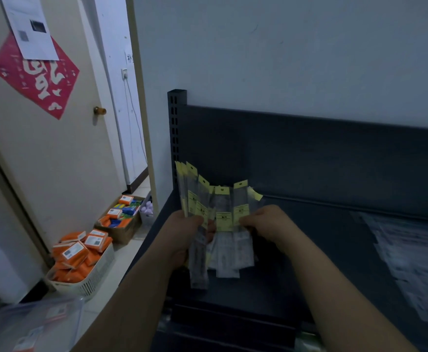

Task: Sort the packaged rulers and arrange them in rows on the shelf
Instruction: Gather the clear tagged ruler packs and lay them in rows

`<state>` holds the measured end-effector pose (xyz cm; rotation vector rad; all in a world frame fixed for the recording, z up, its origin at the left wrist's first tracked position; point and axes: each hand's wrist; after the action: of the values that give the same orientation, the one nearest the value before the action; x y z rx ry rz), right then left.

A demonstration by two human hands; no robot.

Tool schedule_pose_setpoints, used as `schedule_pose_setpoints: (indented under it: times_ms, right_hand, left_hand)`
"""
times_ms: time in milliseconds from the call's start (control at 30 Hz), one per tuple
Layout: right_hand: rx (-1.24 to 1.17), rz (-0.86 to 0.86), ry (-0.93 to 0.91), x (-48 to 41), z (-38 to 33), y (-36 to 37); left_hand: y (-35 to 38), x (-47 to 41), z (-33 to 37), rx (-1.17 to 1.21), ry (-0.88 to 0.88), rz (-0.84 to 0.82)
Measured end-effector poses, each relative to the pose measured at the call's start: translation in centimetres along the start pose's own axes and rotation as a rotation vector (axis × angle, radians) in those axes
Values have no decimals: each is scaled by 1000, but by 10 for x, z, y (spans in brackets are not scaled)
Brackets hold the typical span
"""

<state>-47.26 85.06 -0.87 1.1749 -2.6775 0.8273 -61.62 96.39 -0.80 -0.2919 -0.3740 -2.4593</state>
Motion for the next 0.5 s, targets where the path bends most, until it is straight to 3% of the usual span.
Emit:
schedule_pose_setpoints:
  times_ms: [233, 500]
  right_hand:
    - [46, 58, -1, 2, 1, 5]
    - [-218, 46, 56, 12, 9, -8]
  left_hand:
    - [7, 1, -1, 32, -9, -25]
    - [11, 1, -5, 83, -12, -58]
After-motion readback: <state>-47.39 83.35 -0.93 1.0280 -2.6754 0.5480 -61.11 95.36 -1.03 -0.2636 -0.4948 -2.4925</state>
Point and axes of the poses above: each hand's wrist, its own x-axis away from the middle knuckle, its own y-axis out of the palm, z = x × y, and after that the axes turned 7 degrees about -z, right-handed
